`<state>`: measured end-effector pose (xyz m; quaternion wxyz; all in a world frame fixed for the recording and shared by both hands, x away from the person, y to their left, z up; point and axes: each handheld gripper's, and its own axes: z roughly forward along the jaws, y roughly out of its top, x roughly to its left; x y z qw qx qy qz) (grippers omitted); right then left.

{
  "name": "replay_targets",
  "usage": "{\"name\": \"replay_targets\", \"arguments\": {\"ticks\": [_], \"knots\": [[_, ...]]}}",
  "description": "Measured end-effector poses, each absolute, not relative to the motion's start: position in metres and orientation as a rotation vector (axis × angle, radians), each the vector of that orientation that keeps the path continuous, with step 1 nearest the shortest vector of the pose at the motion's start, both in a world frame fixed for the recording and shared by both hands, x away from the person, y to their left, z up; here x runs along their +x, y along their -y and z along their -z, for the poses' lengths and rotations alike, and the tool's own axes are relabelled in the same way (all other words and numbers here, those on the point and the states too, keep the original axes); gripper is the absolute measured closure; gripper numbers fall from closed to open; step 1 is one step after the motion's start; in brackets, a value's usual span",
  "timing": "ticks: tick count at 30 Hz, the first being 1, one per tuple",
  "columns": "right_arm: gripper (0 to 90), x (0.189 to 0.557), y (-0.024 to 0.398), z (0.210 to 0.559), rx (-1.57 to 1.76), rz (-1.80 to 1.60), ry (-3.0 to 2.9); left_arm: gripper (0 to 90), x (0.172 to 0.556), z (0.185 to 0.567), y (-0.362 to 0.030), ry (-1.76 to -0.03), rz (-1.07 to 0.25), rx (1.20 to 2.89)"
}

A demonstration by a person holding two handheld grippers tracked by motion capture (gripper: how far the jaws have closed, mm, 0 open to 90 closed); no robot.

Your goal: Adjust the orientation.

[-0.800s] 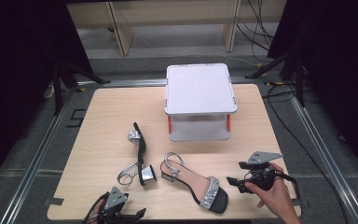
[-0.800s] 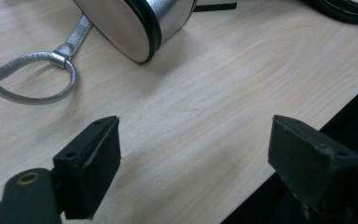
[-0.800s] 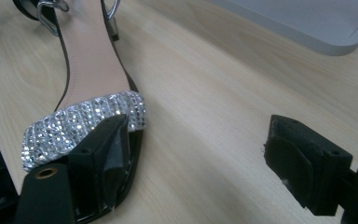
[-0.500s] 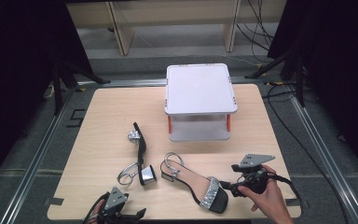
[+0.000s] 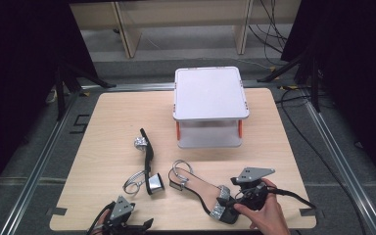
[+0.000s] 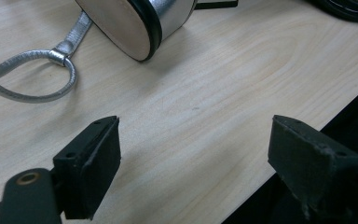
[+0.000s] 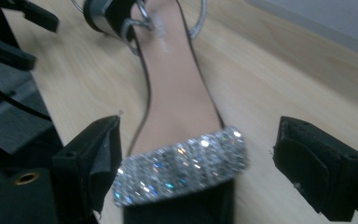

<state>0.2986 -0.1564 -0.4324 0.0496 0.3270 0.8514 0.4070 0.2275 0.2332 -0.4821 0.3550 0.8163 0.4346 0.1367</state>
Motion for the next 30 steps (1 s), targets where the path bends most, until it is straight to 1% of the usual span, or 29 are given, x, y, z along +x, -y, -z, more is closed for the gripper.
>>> {"name": "replay_targets", "arguments": {"ticks": [2, 8, 10, 13, 14, 16, 17, 18, 21, 22, 24, 25, 27, 30], "knots": [[15.2, 0.299, 0.154, 0.433, 0.990, -1.221, -2.596, 16.4, 0.227, 0.482, -0.233, -1.126, -0.335, 2.096], [15.7, 0.300, 0.135, 0.445, 0.946, -1.096, -2.607, 16.4, 0.227, 0.482, -0.231, -1.116, -0.349, 2.114], [18.3, 0.302, 0.132, 0.450, 0.942, -1.030, -2.641, 16.4, 0.226, 0.482, -0.231, -1.123, -0.333, 2.095], [19.2, 0.302, 0.133, 0.451, 0.951, -1.013, -2.644, 16.4, 0.226, 0.482, -0.231, -1.123, -0.332, 2.088], [22.7, 0.301, 0.134, 0.448, 0.961, -1.004, -2.643, 16.4, 0.226, 0.482, -0.231, -1.122, -0.332, 2.090], [26.1, 0.302, 0.136, 0.447, 0.941, -0.992, -2.647, 16.3, 0.226, 0.482, -0.232, -1.119, -0.337, 2.105], [26.1, 0.302, 0.136, 0.447, 0.941, -0.992, -2.647, 16.4, 0.226, 0.482, -0.232, -1.119, -0.337, 2.105], [30.0, 0.305, 0.139, 0.444, 0.915, -0.938, -2.673, 16.4, 0.226, 0.482, -0.232, -1.117, -0.340, 2.104], [31.5, 0.307, 0.141, 0.441, 0.915, -0.884, -2.680, 16.4, 0.226, 0.482, -0.232, -1.117, -0.338, 2.101], [34.4, 0.309, 0.145, 0.437, 0.911, -0.841, -2.674, 16.4, 0.226, 0.481, -0.232, -1.122, -0.337, 2.106], [35.3, 0.313, 0.148, 0.435, 0.898, -0.816, -2.657, 16.4, 0.226, 0.482, -0.231, -1.123, -0.331, 2.094], [35.3, 0.313, 0.148, 0.435, 0.898, -0.816, -2.657, 16.4, 0.226, 0.482, -0.231, -1.123, -0.331, 2.094], [40.0, 0.317, 0.149, 0.434, 0.873, -0.832, -2.652, 16.4, 0.226, 0.482, -0.231, -1.123, -0.335, 2.100], [42.3, 0.320, 0.146, 0.439, 0.792, -0.852, -2.684, 16.4, 0.226, 0.483, -0.230, -1.135, -0.328, 2.072]]}}
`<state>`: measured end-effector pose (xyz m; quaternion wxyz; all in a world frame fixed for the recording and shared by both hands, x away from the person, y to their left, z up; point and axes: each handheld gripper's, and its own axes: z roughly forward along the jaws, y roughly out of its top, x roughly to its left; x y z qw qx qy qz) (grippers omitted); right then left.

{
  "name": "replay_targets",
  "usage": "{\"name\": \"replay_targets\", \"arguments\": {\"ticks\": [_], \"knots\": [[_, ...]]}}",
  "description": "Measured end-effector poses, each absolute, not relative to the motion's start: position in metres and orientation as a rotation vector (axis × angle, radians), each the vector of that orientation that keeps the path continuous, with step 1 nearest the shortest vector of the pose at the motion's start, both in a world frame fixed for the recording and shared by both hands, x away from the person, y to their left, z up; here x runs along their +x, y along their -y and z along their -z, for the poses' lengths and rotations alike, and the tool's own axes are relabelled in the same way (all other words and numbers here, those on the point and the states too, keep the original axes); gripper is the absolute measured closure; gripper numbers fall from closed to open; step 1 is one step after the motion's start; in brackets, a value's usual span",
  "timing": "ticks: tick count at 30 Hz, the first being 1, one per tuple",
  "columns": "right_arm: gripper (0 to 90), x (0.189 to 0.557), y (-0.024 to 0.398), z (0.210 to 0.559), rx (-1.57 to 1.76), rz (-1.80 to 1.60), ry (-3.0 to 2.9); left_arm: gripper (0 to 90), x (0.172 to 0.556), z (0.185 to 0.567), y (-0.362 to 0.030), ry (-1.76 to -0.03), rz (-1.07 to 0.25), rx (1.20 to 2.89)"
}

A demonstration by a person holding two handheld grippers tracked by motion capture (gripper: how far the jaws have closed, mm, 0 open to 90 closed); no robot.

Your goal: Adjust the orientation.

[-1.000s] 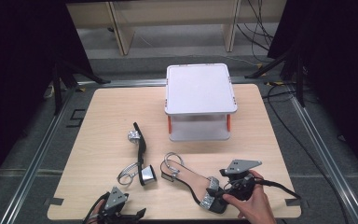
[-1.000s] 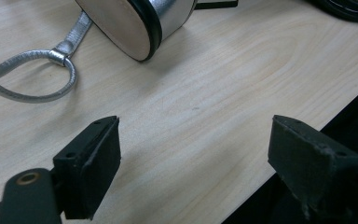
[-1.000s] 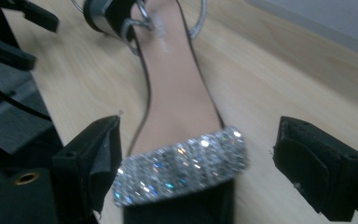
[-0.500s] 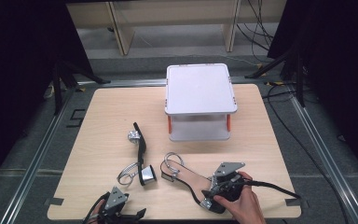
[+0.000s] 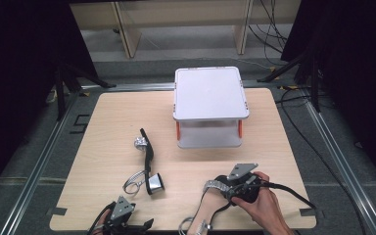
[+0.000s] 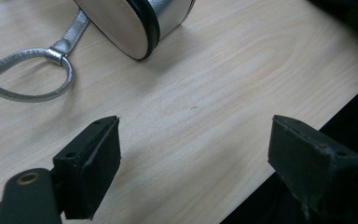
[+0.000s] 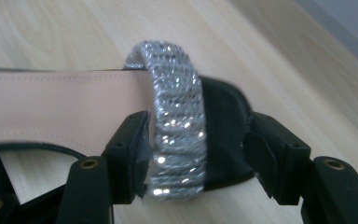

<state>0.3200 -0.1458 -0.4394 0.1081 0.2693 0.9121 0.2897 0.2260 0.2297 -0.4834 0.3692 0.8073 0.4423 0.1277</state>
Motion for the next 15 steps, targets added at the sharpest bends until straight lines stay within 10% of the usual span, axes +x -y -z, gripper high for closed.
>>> {"name": "replay_targets", "arguments": {"ticks": [15], "knots": [[69.1, 0.335, 0.130, 0.442, 0.614, -0.837, -2.700, 16.4, 0.227, 0.482, -0.232, -1.113, -0.331, 2.118]]}}
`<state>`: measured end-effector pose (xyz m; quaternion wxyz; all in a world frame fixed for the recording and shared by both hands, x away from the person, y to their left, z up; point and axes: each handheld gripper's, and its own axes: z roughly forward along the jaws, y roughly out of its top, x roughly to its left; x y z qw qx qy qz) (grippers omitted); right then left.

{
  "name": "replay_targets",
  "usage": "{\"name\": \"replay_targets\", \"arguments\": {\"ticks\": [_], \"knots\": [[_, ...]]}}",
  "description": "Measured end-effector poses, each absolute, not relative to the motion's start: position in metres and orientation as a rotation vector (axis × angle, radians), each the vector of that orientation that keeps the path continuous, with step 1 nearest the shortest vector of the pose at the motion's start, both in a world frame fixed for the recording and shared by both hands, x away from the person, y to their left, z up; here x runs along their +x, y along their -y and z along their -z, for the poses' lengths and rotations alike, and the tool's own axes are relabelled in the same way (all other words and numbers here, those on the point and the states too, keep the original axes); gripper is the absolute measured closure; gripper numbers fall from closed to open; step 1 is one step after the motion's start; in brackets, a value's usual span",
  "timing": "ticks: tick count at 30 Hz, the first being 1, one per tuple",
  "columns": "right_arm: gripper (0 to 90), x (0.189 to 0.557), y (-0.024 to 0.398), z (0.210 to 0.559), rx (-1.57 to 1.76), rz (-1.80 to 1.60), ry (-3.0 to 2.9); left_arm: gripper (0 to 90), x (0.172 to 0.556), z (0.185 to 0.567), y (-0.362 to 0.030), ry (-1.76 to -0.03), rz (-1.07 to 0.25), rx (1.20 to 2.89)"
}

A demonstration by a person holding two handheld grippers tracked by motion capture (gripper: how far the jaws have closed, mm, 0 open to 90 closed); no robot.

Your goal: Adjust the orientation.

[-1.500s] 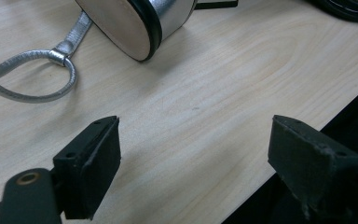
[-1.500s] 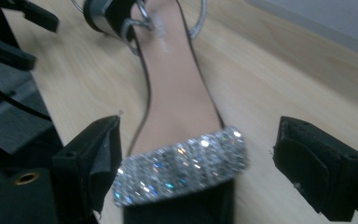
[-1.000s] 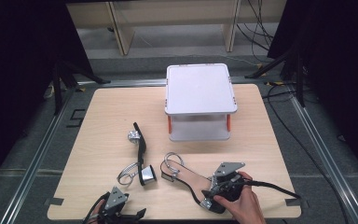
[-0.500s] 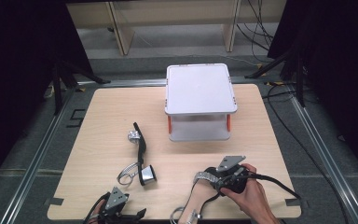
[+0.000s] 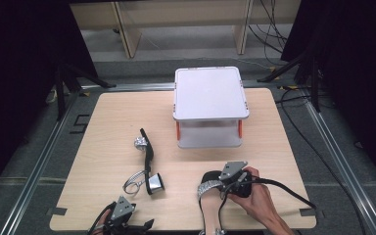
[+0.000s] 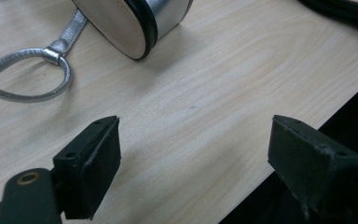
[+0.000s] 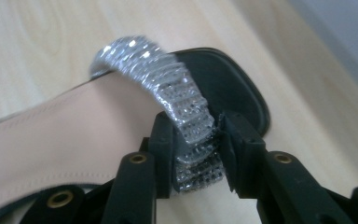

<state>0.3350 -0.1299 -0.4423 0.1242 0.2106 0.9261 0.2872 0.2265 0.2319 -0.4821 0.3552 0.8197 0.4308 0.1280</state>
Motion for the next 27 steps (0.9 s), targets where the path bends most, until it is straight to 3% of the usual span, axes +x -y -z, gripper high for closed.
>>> {"name": "replay_targets", "arguments": {"ticks": [10, 14, 27], "knots": [[71.8, 0.356, 0.132, 0.437, 0.661, -0.848, -2.744, 16.4, 0.227, 0.480, -0.235, -1.094, -0.341, 2.166], [71.8, 0.343, 0.125, 0.427, 0.573, -0.871, -2.701, 16.4, 0.226, 0.483, -0.230, -1.135, -0.327, 2.070], [70.9, 0.315, 0.117, 0.400, 0.470, -0.909, -2.681, 16.4, 0.227, 0.480, -0.235, -1.097, -0.334, 2.157]]}}
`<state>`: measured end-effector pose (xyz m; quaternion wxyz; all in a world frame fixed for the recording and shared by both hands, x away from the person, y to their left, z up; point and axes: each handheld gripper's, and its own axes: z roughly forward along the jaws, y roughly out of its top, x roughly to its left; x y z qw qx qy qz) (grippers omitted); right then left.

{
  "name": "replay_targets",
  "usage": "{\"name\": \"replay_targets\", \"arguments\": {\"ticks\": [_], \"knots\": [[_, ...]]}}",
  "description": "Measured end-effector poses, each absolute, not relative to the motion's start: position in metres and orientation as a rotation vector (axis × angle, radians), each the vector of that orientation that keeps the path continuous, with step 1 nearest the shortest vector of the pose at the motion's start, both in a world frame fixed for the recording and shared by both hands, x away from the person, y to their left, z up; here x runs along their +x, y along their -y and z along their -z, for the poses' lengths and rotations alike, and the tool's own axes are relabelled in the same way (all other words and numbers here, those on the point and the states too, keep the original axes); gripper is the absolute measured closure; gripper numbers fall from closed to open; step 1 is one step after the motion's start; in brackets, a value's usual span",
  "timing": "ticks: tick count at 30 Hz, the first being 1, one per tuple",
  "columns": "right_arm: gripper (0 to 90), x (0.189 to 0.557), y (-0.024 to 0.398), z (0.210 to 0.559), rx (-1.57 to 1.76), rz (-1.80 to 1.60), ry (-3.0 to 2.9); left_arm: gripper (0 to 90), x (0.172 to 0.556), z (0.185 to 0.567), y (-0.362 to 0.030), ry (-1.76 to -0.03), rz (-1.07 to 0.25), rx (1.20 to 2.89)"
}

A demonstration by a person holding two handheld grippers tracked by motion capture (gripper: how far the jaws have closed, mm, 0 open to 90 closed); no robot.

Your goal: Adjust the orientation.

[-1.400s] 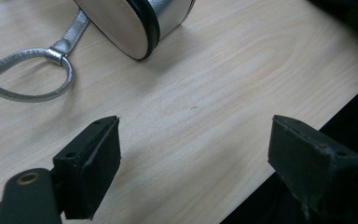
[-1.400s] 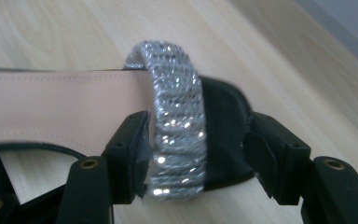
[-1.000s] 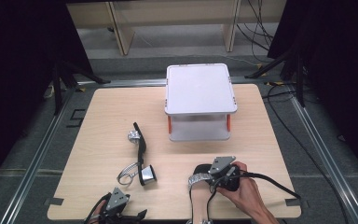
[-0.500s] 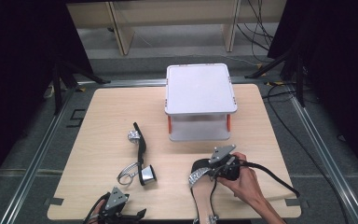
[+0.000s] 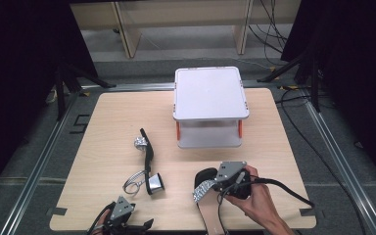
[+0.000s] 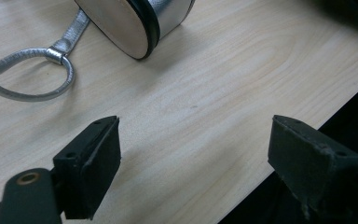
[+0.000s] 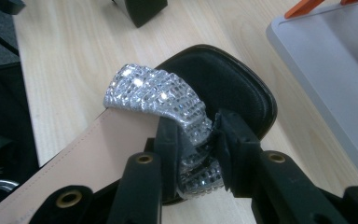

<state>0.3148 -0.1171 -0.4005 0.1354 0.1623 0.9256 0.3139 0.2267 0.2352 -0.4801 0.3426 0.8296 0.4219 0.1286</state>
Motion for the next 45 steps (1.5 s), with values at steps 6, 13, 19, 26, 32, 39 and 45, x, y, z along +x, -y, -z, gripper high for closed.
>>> {"name": "replay_targets", "arguments": {"ticks": [6, 13, 19, 26, 32, 39, 45], "knots": [[70.4, 0.294, 0.132, 0.387, 0.431, -0.954, -2.664, 16.4, 0.227, 0.483, -0.233, -1.126, -0.339, 2.108], [69.8, 0.292, 0.142, 0.383, 0.447, -1.011, -2.689, 16.4, 0.227, 0.482, -0.233, -1.132, -0.344, 2.104], [69.7, 0.281, 0.149, 0.379, 0.434, -1.041, -2.685, 16.4, 0.227, 0.481, -0.235, -1.122, -0.334, 2.108], [69.4, 0.273, 0.164, 0.377, 0.464, -1.100, -2.704, 16.4, 0.227, 0.482, -0.235, -1.114, -0.348, 2.122], [69.2, 0.269, 0.164, 0.375, 0.442, -1.108, -2.710, 16.4, 0.227, 0.480, -0.237, -1.111, -0.338, 2.133], [69.6, 0.261, 0.181, 0.362, 0.474, -1.259, -2.665, 16.4, 0.227, 0.480, -0.237, -1.106, -0.342, 2.135], [69.7, 0.275, 0.179, 0.345, 0.475, -1.353, -2.663, 16.4, 0.227, 0.482, -0.234, -1.138, -0.357, 2.100]]}}
